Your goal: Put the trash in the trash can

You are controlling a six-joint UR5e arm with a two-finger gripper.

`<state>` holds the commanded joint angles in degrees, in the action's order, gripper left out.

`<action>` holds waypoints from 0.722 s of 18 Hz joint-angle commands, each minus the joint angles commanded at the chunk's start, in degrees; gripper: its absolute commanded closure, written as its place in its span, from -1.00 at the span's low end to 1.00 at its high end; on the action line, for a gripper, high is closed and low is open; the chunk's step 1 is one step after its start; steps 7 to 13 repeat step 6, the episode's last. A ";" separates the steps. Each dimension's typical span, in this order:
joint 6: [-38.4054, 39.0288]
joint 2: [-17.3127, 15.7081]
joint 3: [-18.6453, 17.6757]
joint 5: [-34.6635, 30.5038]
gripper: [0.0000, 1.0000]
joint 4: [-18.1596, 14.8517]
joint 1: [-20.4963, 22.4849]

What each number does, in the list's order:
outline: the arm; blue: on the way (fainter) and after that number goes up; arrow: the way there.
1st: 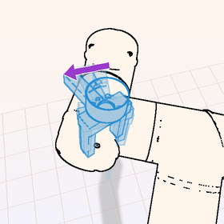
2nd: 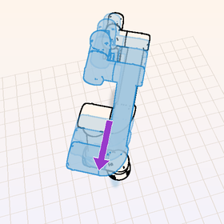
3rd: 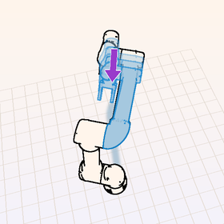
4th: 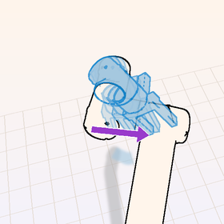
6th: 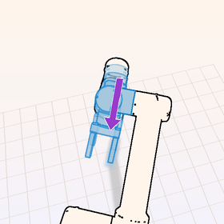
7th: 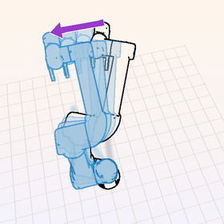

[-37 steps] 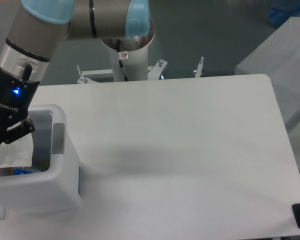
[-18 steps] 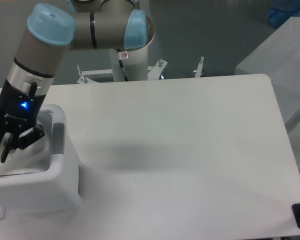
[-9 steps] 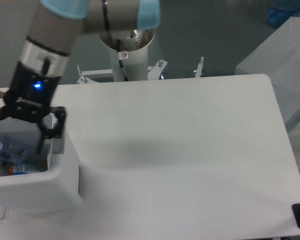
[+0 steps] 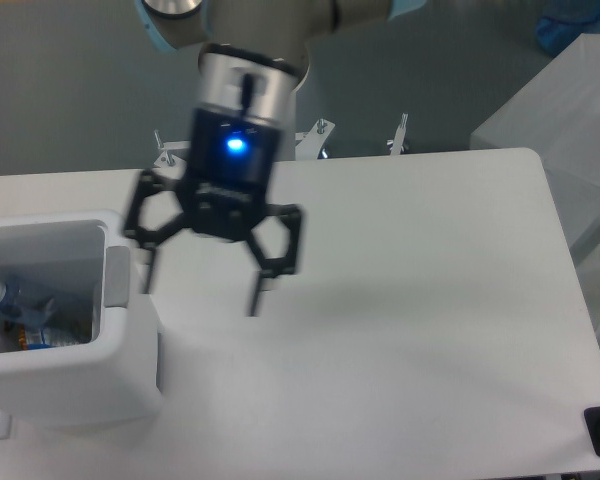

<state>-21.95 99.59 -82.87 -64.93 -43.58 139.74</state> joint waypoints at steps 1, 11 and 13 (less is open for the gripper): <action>-3.24 -0.88 -0.79 -1.85 -1.00 -0.79 0.18; -18.47 -2.74 -1.07 -8.71 -1.00 -9.41 0.44; -18.47 -2.74 -1.07 -8.71 -1.00 -9.41 0.44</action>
